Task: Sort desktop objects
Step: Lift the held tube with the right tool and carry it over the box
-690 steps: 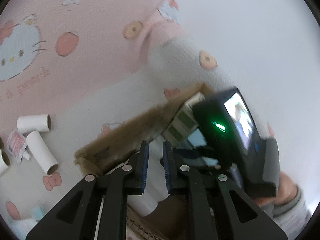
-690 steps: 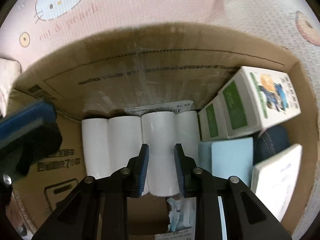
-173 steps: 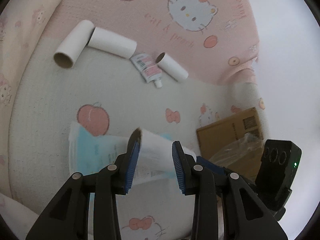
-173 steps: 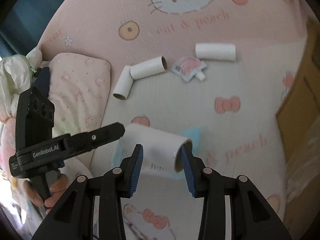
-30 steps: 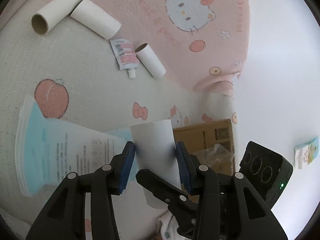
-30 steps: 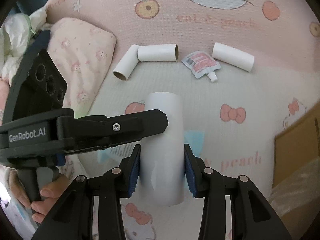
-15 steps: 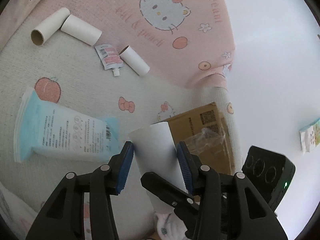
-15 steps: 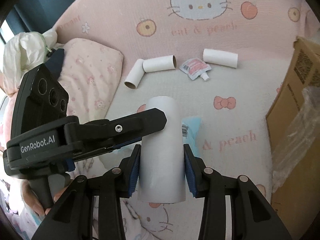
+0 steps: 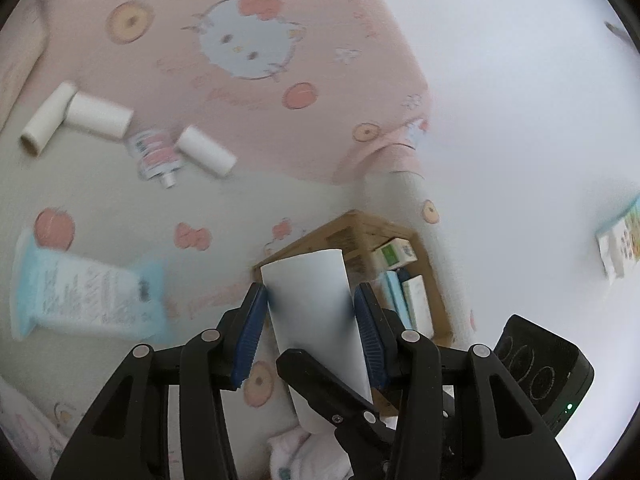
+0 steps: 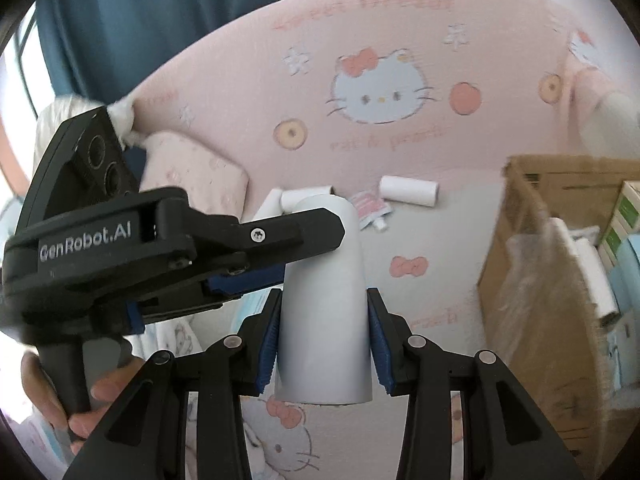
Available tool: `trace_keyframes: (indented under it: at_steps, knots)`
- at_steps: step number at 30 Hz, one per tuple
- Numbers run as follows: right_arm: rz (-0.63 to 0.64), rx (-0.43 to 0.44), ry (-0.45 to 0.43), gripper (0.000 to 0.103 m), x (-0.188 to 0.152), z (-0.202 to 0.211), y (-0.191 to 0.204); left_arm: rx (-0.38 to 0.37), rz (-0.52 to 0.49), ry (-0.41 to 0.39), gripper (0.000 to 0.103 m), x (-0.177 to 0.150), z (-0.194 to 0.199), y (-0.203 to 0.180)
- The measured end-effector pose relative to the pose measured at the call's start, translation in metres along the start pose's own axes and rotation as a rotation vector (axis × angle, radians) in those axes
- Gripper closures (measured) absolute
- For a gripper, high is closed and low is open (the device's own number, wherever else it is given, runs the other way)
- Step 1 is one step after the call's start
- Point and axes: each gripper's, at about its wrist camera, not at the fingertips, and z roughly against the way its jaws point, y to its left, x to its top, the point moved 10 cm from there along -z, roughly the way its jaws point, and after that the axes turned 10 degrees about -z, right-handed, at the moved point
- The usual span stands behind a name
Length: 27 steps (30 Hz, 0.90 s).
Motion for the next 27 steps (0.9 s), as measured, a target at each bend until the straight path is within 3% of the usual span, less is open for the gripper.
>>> trace_keyframes:
  at_steps: [7, 14, 19, 27]
  knots:
    - [-0.023, -0.016, -0.108, 0.065, 0.03, 0.037, -0.025, -0.033, -0.102, 0.002, 0.054, 0.021, -0.018, -0.055]
    - [0.001, -0.094, -0.165, 0.065, 0.059, 0.071, -0.054, -0.071, -0.174, 0.034, 0.054, 0.034, -0.047, -0.107]
    - [0.021, -0.169, -0.171, 0.065, 0.07, 0.089, -0.083, -0.055, -0.244, 0.05, 0.054, 0.032, -0.07, -0.138]
    - [-0.021, -0.154, -0.124, 0.065, 0.073, 0.095, -0.126, -0.028, -0.256, 0.114, 0.054, 0.025, -0.11, -0.153]
